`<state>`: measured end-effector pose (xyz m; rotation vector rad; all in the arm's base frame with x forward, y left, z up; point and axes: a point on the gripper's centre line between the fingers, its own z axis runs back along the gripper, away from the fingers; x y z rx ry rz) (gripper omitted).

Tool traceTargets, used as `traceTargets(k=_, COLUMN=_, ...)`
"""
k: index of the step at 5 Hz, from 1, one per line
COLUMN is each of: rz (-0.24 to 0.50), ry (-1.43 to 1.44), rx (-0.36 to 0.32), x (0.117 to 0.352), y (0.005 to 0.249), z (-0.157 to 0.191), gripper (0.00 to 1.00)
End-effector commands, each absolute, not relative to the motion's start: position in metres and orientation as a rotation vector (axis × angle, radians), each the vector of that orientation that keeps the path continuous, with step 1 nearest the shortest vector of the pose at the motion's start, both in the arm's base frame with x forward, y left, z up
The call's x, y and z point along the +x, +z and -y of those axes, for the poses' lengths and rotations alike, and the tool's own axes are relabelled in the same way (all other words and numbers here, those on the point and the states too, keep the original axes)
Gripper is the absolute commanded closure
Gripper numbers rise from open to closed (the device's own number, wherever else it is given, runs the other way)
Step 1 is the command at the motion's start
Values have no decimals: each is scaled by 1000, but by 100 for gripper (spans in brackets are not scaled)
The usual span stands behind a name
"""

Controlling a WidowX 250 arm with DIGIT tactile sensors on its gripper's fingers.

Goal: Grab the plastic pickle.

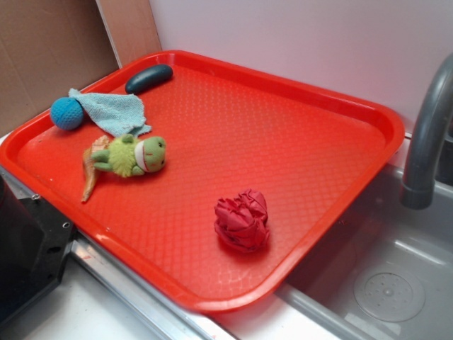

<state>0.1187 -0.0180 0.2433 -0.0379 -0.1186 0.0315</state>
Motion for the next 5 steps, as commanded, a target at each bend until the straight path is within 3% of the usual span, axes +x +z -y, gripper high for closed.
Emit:
traceTargets(k=1, rz=119, ry=32, rx=-38, x=119, y=243, z=18, gripper=0)
traceTargets(k=2, rz=93, ry=75, rx=49, x=152, y=210, z=-15, gripper=0)
traceTargets(k=3, rz=112, ry=40, rx=84, x=187, y=184, z=-46, gripper=0)
traceTargets(k=5, rz=172, ry=-46, rx=93, x=229, y=133, z=-96, gripper=0)
